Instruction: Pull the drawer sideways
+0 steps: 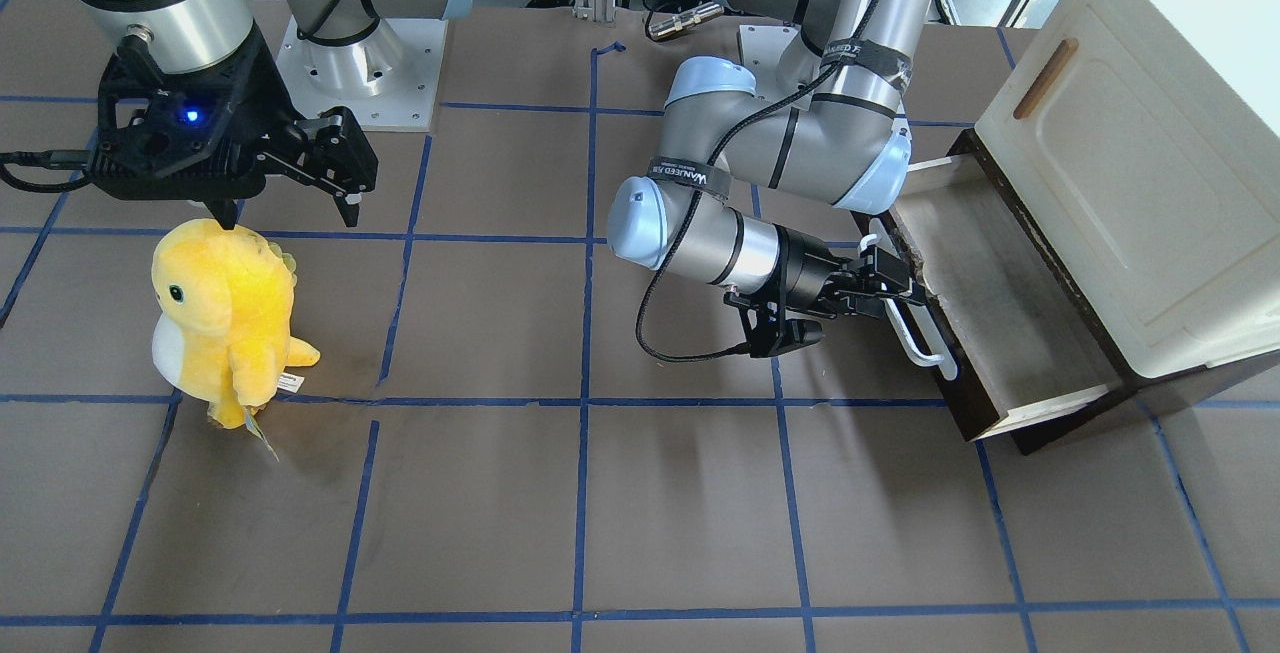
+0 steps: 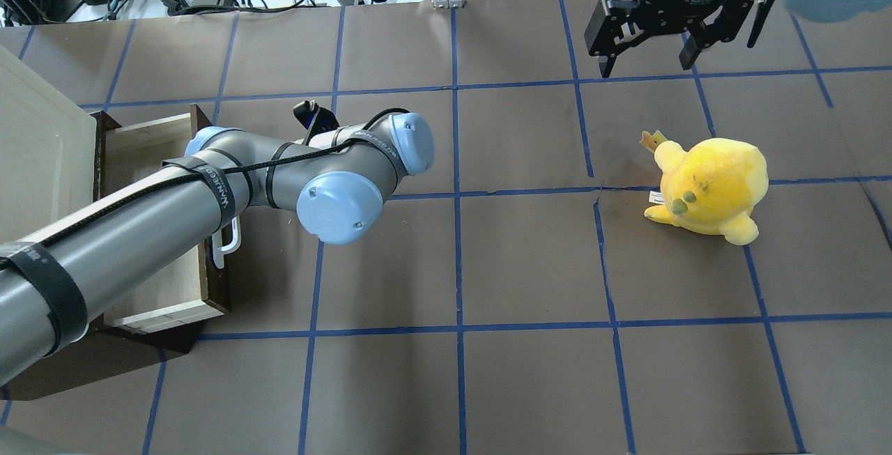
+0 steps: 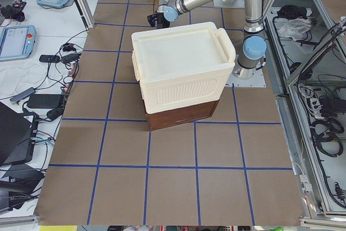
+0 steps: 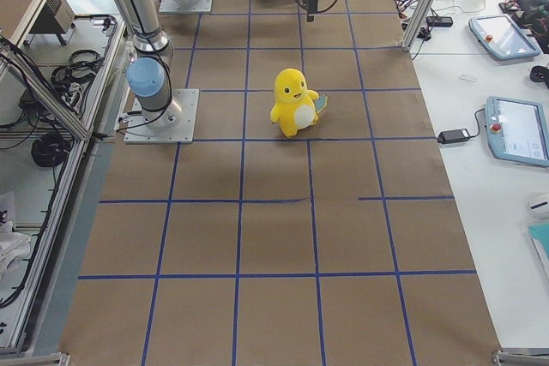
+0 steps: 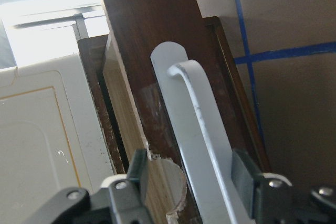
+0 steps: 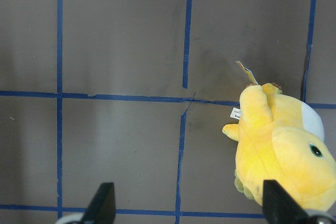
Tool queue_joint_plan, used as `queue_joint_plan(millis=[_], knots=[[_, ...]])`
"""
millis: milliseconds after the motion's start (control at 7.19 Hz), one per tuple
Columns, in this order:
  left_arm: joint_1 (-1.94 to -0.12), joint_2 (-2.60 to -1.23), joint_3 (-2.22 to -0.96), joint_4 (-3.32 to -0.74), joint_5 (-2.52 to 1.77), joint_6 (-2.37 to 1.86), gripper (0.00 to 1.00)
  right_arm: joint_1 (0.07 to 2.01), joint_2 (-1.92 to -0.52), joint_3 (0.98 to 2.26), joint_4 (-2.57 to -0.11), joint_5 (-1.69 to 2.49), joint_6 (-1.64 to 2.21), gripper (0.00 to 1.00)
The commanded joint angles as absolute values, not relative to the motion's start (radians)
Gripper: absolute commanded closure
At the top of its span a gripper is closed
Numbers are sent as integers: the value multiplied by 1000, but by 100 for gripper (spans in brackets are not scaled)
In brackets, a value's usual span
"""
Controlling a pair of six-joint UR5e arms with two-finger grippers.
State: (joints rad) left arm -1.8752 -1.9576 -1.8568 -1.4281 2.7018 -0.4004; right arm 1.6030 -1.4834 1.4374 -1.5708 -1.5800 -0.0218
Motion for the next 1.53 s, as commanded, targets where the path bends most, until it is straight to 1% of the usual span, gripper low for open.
queue_joint_plan(millis=[0,557,835,1113,1253,1392], knots=[[-1875,-1956,-1861,-1428,2703,-400,37,1603,-1483,1437,-1571,-1580,-21,0],[-1875,-1948,-1861,-1428,2703,-390,38,1603,-1483,1437,-1571,-1580,-21,0],[-1878,-1933,-1848,-1427,2701,-379,32,1603,-1483,1437,-1571,-1580,-21,0],[-1882,-1907,-1838,-1425,2665,-361,30,1603,-1483,1437,-1571,-1580,-21,0],[-1882,-1876,-1794,-1425,2482,-339,26,1603,-1483,1437,-1571,-1580,-21,0],[-1878,-1843,-1729,-1425,2306,-304,17,1603,-1483,1437,-1571,-1580,-21,0]])
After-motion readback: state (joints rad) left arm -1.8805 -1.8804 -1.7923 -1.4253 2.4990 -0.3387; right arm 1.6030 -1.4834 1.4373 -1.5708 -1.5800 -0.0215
